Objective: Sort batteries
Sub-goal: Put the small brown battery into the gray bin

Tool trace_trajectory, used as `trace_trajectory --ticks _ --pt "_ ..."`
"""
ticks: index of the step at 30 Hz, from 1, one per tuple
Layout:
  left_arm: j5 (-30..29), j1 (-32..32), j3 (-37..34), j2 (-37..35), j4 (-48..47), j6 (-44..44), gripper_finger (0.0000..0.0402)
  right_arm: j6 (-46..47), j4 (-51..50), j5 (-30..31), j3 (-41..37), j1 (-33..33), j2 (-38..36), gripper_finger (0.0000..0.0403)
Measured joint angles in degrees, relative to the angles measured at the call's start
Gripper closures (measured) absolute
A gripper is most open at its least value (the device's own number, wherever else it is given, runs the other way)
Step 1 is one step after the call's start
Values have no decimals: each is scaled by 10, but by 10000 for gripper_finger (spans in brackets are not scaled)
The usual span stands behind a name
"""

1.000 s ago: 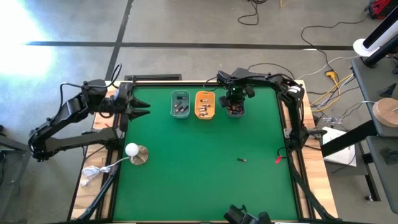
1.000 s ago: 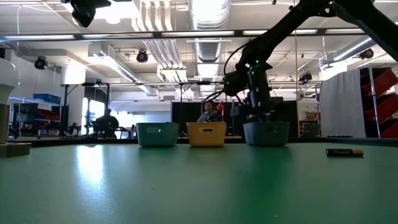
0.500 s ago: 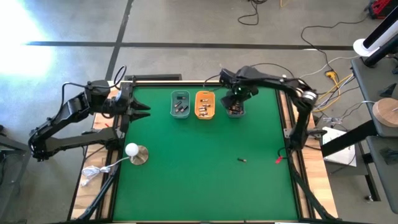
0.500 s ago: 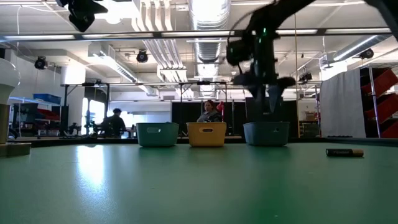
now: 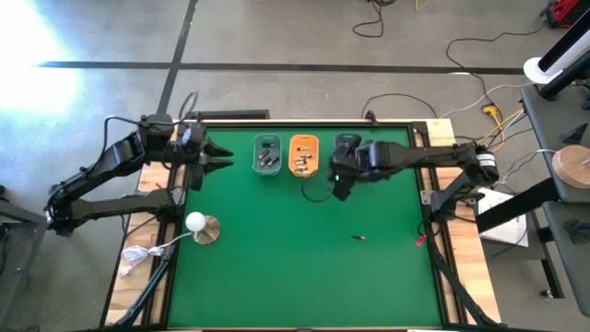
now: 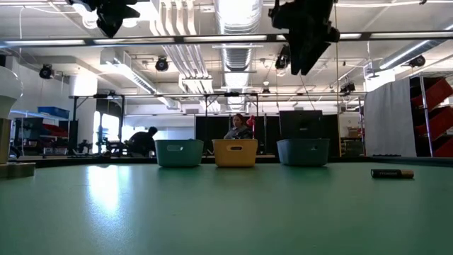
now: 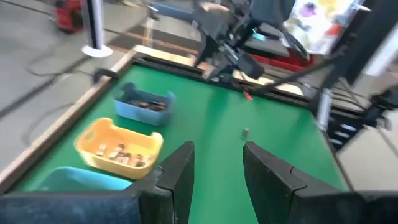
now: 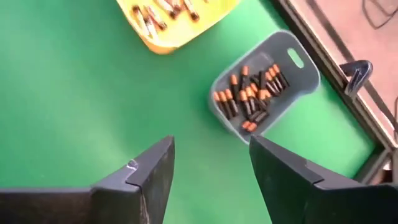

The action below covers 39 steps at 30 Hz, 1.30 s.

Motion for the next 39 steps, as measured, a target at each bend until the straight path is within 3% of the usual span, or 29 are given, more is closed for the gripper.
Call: trace_trajectory --ticks 5,11,16,19,23,30,32,39 --pt "22 0 0 44 17 15 284 61 -2 11 0 54 4 212" --pt "23 0 6 96 79 25 284 65 -13 6 0 62 8 234" --pt "23 0 34 124 81 34 284 79 -31 -60 -4 61 8 260" --pt "23 0 40 132 77 39 284 87 -19 -65 -19 82 8 264" --pt "23 0 42 134 65 40 284 118 20 -104 -75 119 8 244" --pt "23 0 42 130 57 46 284 147 152 -362 -223 170 9 188" --pt "23 0 42 130 56 47 284 167 178 -380 -254 180 9 178" --pt "23 0 42 132 55 49 284 168 207 -359 -304 181 9 153"
